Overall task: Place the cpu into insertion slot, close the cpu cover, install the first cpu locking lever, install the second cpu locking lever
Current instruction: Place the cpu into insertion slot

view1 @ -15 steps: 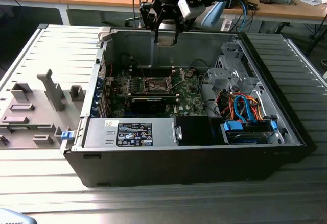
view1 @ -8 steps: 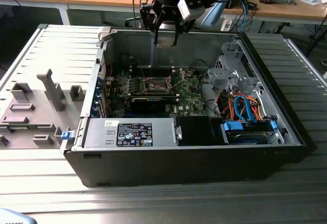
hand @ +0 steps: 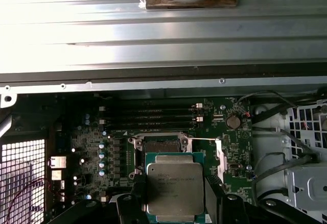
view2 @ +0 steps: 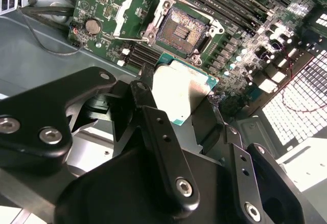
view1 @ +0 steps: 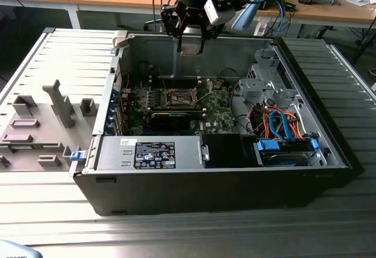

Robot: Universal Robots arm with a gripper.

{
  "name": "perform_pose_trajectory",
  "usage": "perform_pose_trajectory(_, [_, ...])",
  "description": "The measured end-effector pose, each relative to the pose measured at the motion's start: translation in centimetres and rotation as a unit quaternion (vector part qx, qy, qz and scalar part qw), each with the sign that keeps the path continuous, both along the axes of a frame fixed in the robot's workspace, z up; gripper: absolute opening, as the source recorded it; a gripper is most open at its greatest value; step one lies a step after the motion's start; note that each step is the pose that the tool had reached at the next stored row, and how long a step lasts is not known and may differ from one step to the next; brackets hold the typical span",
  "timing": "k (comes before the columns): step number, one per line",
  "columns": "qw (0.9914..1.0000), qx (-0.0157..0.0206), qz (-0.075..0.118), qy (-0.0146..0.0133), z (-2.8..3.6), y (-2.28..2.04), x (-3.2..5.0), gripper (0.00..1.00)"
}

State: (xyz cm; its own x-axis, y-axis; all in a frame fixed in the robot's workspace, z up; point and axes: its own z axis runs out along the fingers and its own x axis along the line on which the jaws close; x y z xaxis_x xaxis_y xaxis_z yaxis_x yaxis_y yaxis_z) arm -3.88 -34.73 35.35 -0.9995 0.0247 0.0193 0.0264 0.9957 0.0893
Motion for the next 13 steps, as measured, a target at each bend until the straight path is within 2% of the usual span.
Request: perform_pose_trajectory(13, [1.0,0.0,0.0,0.0,-0.29,0.0,0.0,0.54])
